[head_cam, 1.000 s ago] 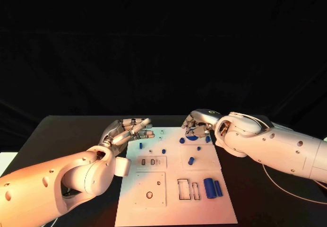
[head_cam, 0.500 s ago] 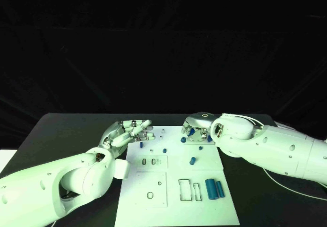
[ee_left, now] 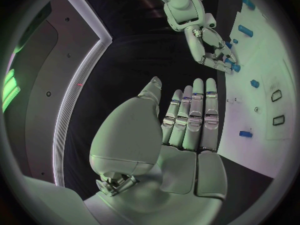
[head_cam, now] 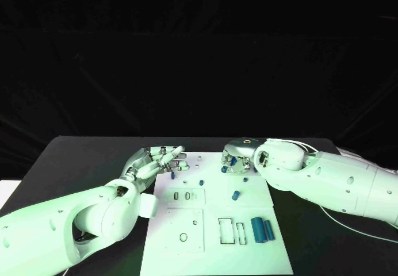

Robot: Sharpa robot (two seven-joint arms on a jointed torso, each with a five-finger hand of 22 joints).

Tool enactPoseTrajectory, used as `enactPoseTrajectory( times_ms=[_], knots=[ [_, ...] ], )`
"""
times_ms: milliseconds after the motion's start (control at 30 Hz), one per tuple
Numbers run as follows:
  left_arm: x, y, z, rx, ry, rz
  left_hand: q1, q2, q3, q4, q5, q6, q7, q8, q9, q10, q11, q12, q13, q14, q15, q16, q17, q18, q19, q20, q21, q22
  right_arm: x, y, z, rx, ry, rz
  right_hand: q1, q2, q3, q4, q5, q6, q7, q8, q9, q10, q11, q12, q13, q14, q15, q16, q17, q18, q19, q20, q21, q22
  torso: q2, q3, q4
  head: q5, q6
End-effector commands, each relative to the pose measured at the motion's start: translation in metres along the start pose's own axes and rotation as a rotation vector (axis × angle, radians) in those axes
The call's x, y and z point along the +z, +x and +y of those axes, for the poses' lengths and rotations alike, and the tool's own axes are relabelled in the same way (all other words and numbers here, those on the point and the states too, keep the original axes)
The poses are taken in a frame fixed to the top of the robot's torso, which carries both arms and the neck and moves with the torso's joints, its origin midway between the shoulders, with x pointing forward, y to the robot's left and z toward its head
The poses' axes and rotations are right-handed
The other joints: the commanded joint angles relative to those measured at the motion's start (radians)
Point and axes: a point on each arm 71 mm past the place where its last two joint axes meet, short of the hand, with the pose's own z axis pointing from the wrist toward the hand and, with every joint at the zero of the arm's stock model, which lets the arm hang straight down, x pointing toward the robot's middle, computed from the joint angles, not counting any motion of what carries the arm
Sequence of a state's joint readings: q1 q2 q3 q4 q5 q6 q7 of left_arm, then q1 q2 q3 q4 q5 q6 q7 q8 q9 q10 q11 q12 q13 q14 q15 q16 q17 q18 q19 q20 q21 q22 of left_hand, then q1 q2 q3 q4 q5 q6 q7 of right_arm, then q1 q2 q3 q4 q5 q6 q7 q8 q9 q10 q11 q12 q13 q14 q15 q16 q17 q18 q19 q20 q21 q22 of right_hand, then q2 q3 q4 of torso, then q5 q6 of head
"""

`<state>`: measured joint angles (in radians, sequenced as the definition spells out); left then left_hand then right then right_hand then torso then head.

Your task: Assemble the parts on the task board

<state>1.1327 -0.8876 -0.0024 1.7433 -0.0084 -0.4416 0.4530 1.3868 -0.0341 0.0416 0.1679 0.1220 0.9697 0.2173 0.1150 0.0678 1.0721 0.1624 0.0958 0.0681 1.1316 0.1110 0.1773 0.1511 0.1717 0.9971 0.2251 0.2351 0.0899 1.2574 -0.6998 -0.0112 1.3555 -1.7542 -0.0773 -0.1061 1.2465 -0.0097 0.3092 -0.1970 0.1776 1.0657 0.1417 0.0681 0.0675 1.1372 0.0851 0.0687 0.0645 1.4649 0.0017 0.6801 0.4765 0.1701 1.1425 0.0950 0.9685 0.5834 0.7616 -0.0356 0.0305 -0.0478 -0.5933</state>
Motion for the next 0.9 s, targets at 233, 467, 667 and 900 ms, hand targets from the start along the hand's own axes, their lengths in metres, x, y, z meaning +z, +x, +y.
enactPoseTrajectory(
  times_ms=[233,467,667,900],
  knots=[
    [0.0,0.002,-0.001,-0.005,0.007,0.019,0.0,0.003,-0.003,-0.005,-0.006,0.004,0.003,-0.004,-0.002,0.004,0.001,-0.005,0.0,0.005,0.002,-0.006,0.001,0.012,0.007,-0.002,0.0,-0.001,0.004,0.003,0.004,-0.02,-0.017,0.035,0.009,0.004,0.013,0.007,-0.014,0.013,-0.003,0.002,0.002,0.011,-0.003,-0.002,-0.001,0.005,-0.009,0.015,0.007,-0.001,-0.006,0.0,0.017,0.017,0.006,0.0001,0.0004,0.004,0.001],
    [0.0,0.002,-0.001,-0.006,0.004,0.02,0.0,0.004,-0.004,-0.006,-0.006,0.005,0.004,-0.004,-0.002,0.004,0.001,-0.006,0.0,0.006,0.002,-0.007,0.002,0.012,0.007,-0.002,0.0,-0.002,0.006,0.005,0.005,-0.015,-0.023,0.042,0.009,0.008,0.024,0.018,-0.021,0.025,-0.004,0.003,0.003,0.021,-0.004,-0.001,-0.001,0.004,-0.01,0.031,0.016,-0.005,-0.001,0.0,0.043,0.048,0.008,-0.0004,0.0013,0.004,-0.001],
    [0.0,0.001,-0.001,-0.006,0.001,0.019,0.0,0.004,-0.004,-0.006,-0.006,0.005,0.004,-0.004,-0.002,0.004,0.001,-0.006,0.0,0.006,0.002,-0.007,0.002,0.012,0.007,-0.002,0.0,-0.002,0.007,0.006,0.005,-0.007,-0.023,0.043,0.014,0.012,0.038,0.027,-0.025,0.041,-0.007,0.006,0.004,0.037,-0.008,0.002,0.0,0.011,-0.013,0.083,0.068,-0.012,0.014,-0.002,0.079,0.094,0.01,-0.0013,0.0019,0.002,-0.001],
    [0.0,0.0,-0.001,-0.005,-0.003,0.018,0.0,0.004,-0.004,-0.006,-0.006,0.005,0.004,-0.004,-0.002,0.004,0.001,-0.006,0.0,0.006,0.002,-0.007,0.002,0.012,0.007,-0.002,0.0,-0.002,0.004,-0.005,0.004,0.027,-0.012,-0.113,0.049,0.047,0.094,0.037,-0.098,0.084,-0.012,0.019,0.013,0.088,-0.019,0.01,0.002,0.026,-0.022,0.199,0.182,-0.028,0.057,-0.009,0.165,0.206,0.012,-0.0017,0.0033,0.001,-0.001]
  ],
)
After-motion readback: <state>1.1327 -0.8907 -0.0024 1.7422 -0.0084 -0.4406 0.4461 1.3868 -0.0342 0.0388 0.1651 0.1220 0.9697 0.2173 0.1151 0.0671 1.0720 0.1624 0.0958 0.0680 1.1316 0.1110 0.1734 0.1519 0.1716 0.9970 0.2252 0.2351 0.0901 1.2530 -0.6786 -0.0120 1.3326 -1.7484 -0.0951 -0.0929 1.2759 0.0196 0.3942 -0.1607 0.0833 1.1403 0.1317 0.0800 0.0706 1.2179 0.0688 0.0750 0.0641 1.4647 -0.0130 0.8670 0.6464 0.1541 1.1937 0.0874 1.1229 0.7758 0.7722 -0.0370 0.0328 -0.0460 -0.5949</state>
